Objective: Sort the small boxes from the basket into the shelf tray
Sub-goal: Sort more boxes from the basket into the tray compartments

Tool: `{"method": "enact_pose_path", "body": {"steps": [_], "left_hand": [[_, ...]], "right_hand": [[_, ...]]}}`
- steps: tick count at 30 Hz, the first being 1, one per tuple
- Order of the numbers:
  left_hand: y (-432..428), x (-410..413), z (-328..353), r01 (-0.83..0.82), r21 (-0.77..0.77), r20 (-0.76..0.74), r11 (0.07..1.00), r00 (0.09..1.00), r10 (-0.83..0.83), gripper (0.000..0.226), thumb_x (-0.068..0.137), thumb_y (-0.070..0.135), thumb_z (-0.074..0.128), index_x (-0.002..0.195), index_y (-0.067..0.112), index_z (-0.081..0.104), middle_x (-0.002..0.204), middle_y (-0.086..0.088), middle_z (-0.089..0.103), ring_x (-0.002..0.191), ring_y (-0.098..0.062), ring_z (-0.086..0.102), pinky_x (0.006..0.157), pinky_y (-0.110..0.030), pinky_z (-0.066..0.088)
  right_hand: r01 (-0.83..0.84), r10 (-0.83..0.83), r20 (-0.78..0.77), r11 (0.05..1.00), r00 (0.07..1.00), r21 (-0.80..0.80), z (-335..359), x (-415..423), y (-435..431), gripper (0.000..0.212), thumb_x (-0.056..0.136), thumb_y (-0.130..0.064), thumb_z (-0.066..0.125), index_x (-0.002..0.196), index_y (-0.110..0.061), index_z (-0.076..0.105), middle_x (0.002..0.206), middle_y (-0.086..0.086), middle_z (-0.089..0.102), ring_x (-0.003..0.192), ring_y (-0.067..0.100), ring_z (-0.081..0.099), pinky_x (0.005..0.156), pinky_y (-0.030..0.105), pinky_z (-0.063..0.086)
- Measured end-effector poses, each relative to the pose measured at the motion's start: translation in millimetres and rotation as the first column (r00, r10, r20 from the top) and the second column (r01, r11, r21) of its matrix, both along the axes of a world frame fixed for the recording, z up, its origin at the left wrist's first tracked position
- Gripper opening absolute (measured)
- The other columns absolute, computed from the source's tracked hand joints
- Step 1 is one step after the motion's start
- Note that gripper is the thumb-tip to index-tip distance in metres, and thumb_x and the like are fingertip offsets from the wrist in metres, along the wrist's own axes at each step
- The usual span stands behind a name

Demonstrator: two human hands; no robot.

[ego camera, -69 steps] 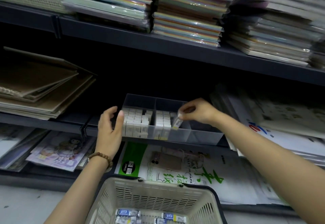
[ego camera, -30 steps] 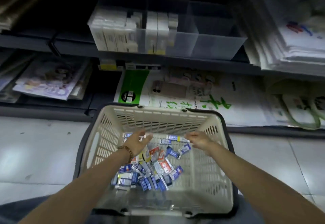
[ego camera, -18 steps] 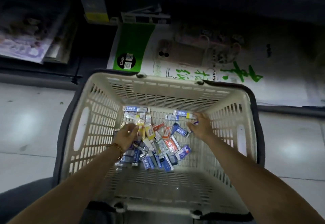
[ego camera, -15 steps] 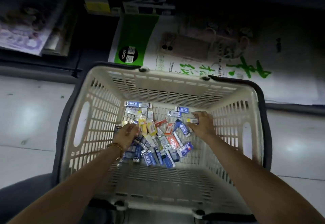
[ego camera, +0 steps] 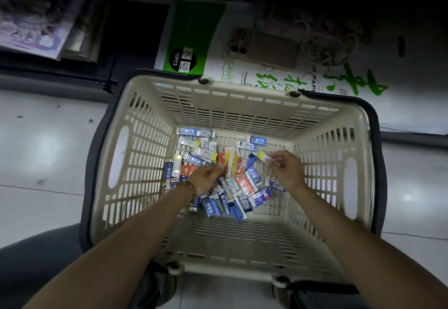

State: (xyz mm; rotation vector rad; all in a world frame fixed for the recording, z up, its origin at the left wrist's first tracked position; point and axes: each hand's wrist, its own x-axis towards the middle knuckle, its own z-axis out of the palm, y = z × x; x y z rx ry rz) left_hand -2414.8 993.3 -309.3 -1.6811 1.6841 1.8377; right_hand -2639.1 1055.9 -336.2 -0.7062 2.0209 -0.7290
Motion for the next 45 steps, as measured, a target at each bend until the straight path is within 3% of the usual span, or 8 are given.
{"method": "enact_pose_path", "body": {"steps": [5,8,12,17,25,31,40,45], "left_hand": [[-10,-3,10,-0.342,0.087,-0.056,0.936,0.936,0.347,0.057,0.085,0.065,0.037,0.106,0.020,0.067,0.101,-0.009,0.070,0.091,-0.025,0.066,0.083,-0.037,0.054],[-19,6,19,-0.529,0.125,-0.188,0.840,0.818,0.543,0.031,0.086,0.049,0.053,0.085,0.024,0.072,0.088,-0.006,0.073,0.086,-0.021,0.068,0.073,-0.028,0.057],[-26,33,31,-0.605,0.006,-0.247,0.796,0.770,0.588,0.021,0.093,0.027,0.053,0.099,0.012,0.066,0.089,-0.005,0.070,0.080,-0.014,0.067,0.062,-0.015,0.054],[-32,71,49,-0.647,-0.022,-0.279,0.762,0.736,0.617,0.027,0.097,0.025,0.044,0.098,0.006,0.063,0.092,-0.005,0.068,0.085,-0.012,0.065,0.066,-0.018,0.056],[-18,87,67,-0.622,0.055,-0.312,0.781,0.732,0.605,0.026,0.100,0.022,0.037,0.089,0.009,0.058,0.080,-0.006,0.062,0.059,-0.004,0.065,0.056,-0.018,0.054],[-16,88,75,-0.651,0.075,-0.312,0.755,0.704,0.638,0.026,0.100,0.021,0.036,0.089,0.011,0.058,0.082,-0.004,0.063,0.062,-0.008,0.062,0.057,-0.020,0.056],[-17,83,69,-0.647,0.136,-0.242,0.750,0.713,0.658,0.037,0.099,0.031,0.036,0.114,0.006,0.059,0.082,-0.003,0.064,0.062,-0.006,0.064,0.060,-0.022,0.056],[-19,85,67,-0.554,0.079,-0.110,0.829,0.822,0.559,0.054,0.094,0.058,0.023,0.107,0.025,0.064,0.113,-0.005,0.066,0.102,-0.023,0.062,0.095,-0.043,0.046]], "right_hand": [[0.015,0.020,0.261,0.992,0.965,-0.129,33,39,-35,0.025,0.089,-0.009,0.062,0.113,-0.005,0.066,0.101,0.006,0.069,0.077,0.002,0.061,0.064,0.008,0.048],[-0.106,0.143,0.439,0.988,0.887,-0.109,43,78,-46,0.028,0.088,-0.009,0.062,0.115,-0.006,0.064,0.102,0.005,0.070,0.070,0.002,0.063,0.067,0.016,0.051],[-0.132,0.159,0.555,0.987,0.817,-0.088,40,110,-49,0.026,0.092,-0.009,0.056,0.115,0.003,0.061,0.098,0.007,0.069,0.074,0.007,0.067,0.065,0.014,0.054],[-0.620,0.581,0.248,0.776,0.775,0.117,15,114,-30,0.030,0.092,-0.017,0.059,0.118,-0.001,0.061,0.122,0.013,0.060,0.110,0.026,0.058,0.096,0.036,0.047],[-0.461,0.531,-0.223,0.836,0.818,0.299,1,133,-24,0.039,0.074,-0.033,0.078,0.102,-0.012,0.059,0.116,0.002,0.058,0.105,0.022,0.058,0.078,0.030,0.047],[-0.378,0.459,-0.316,0.881,0.831,0.285,-1,139,-19,0.045,0.080,-0.025,0.073,0.116,-0.011,0.050,0.111,0.008,0.062,0.101,0.026,0.060,0.071,0.029,0.044],[-0.295,0.302,0.174,0.953,0.937,-0.067,45,104,-43,0.025,0.085,-0.006,0.066,0.109,0.001,0.061,0.096,0.010,0.064,0.083,0.019,0.061,0.070,0.014,0.050],[-0.417,0.433,0.289,0.901,0.854,-0.119,90,95,-81,0.024,0.084,-0.020,0.069,0.104,-0.015,0.058,0.100,0.003,0.067,0.084,0.009,0.062,0.073,0.018,0.045]]}}
